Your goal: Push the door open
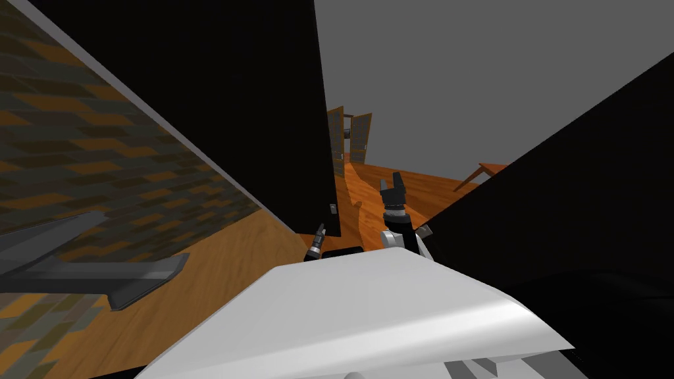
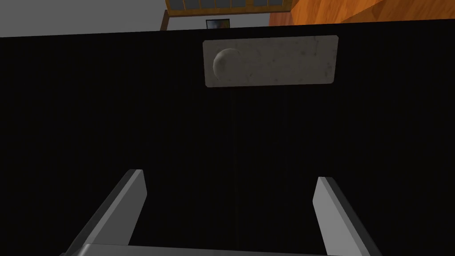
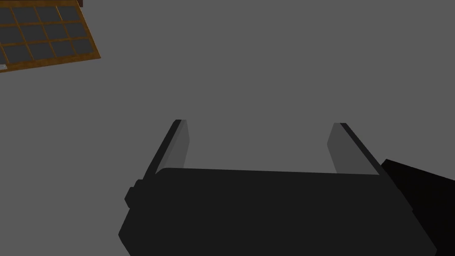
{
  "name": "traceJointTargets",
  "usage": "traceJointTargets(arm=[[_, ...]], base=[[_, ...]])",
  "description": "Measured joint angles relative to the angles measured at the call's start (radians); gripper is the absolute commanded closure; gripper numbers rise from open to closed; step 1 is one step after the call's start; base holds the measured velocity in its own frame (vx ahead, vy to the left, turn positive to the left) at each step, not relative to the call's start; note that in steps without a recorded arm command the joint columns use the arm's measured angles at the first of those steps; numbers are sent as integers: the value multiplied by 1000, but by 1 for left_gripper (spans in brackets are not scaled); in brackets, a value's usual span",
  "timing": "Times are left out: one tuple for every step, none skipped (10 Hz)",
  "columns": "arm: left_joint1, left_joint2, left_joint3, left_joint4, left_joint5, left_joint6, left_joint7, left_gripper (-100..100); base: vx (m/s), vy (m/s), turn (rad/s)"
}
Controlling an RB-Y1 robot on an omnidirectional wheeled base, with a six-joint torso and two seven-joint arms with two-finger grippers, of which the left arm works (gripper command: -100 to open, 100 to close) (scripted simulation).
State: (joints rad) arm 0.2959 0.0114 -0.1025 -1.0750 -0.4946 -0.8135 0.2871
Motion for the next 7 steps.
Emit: traceJointTargets(arm=[[-9,4,2,8,4,0,-4,-100],[-15,5,3,11,8,1,-8,-100],[-20,5,4,14,12,2,-11,-100],[-30,-1,7,28,18,-1,-16,-100],[-35,-9,7,29,22,1,-19,-100],[-42,-17,9,35,25,1,-22,-100],[-47,-30,10,39,29,2,-25,-100]], base=[[227,-93,-24],[205,-90,-9],[230,-61,-24],[206,-54,-30],[165,-93,-17],[181,-93,-11],[205,-78,-6]])
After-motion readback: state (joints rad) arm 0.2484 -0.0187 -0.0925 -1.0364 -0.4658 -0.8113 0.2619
